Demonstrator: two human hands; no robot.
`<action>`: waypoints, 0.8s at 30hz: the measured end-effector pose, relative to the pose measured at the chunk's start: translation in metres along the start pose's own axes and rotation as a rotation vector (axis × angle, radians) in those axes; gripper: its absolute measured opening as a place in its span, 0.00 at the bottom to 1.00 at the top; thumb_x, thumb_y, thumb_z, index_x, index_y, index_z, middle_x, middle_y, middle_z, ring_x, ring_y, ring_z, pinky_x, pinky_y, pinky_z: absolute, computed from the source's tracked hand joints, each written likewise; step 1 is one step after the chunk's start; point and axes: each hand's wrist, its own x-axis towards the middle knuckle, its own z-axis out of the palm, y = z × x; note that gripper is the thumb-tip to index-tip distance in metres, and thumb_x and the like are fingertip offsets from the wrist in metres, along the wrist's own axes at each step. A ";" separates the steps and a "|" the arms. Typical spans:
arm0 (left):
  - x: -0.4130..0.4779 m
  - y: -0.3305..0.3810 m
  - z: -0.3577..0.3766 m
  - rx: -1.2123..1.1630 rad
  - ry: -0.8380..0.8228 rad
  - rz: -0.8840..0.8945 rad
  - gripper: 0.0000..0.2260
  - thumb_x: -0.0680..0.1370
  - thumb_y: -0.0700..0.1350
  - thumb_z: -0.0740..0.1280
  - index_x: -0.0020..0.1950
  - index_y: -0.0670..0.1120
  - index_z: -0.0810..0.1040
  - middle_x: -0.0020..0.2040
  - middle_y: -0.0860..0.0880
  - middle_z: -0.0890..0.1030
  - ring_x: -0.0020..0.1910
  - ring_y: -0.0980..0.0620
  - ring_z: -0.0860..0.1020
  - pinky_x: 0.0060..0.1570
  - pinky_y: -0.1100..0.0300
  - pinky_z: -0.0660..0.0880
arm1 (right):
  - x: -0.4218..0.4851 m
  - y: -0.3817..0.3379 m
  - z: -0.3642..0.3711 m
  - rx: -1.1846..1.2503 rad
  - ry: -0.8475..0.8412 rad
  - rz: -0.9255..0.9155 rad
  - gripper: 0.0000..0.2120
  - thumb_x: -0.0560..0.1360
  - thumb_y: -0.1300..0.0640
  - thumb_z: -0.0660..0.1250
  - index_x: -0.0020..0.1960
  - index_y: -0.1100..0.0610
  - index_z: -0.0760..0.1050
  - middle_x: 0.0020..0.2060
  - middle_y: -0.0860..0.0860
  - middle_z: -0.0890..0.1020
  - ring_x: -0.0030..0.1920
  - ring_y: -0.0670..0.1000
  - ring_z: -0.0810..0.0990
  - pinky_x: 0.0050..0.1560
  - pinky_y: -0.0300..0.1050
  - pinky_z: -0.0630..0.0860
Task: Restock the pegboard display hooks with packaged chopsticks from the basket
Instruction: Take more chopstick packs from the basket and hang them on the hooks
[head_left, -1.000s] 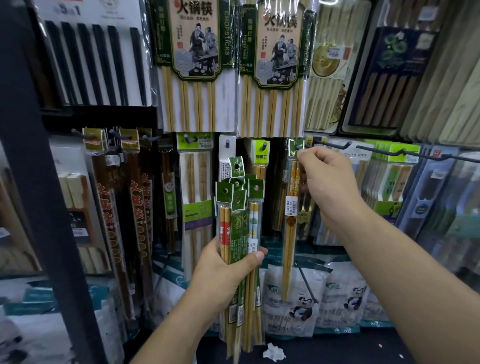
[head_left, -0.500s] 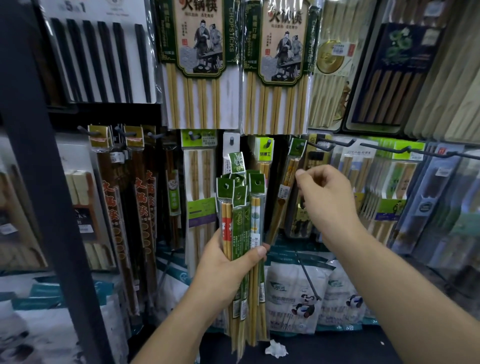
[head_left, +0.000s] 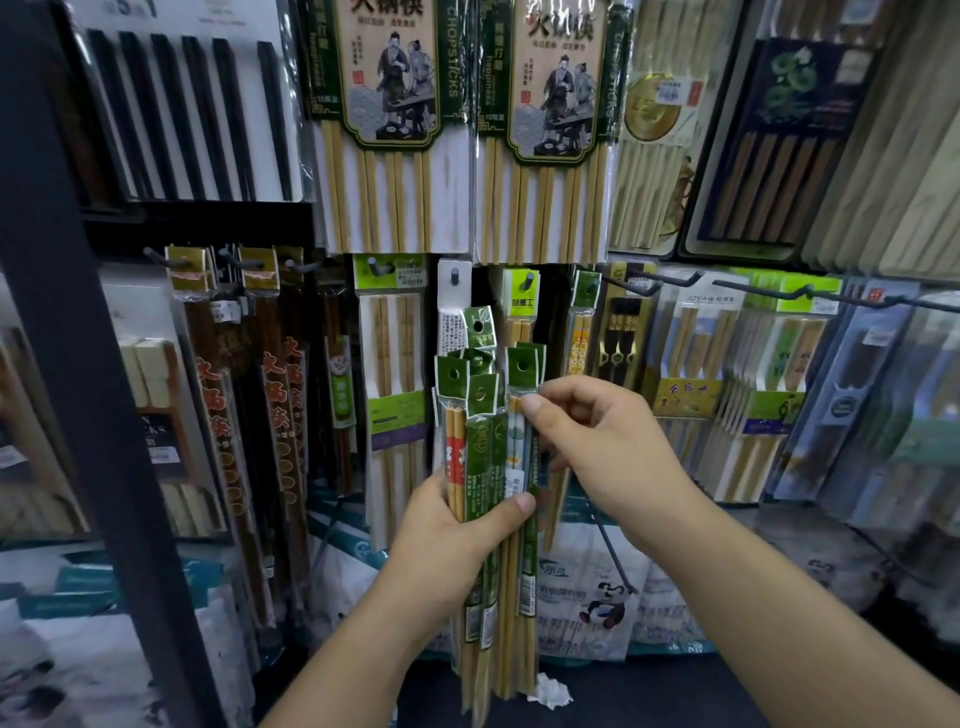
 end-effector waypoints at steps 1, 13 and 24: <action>0.000 -0.001 0.000 -0.010 0.002 0.000 0.10 0.70 0.46 0.78 0.50 0.55 0.85 0.49 0.47 0.88 0.48 0.48 0.87 0.42 0.61 0.83 | 0.000 0.000 0.000 0.020 0.001 0.005 0.03 0.78 0.52 0.72 0.49 0.51 0.82 0.34 0.45 0.81 0.35 0.42 0.79 0.37 0.36 0.78; 0.002 -0.002 -0.005 0.015 0.057 0.003 0.20 0.71 0.50 0.76 0.59 0.42 0.82 0.50 0.49 0.88 0.52 0.51 0.86 0.58 0.53 0.80 | 0.020 -0.026 -0.015 0.146 0.228 0.016 0.16 0.82 0.48 0.66 0.37 0.50 0.80 0.35 0.54 0.72 0.36 0.51 0.71 0.42 0.48 0.72; 0.002 -0.004 -0.006 0.058 0.080 -0.032 0.26 0.65 0.57 0.78 0.57 0.45 0.83 0.49 0.48 0.88 0.52 0.50 0.86 0.62 0.44 0.78 | 0.050 -0.031 -0.023 0.125 0.335 0.050 0.18 0.81 0.53 0.66 0.45 0.68 0.76 0.38 0.53 0.67 0.38 0.52 0.65 0.57 0.44 0.71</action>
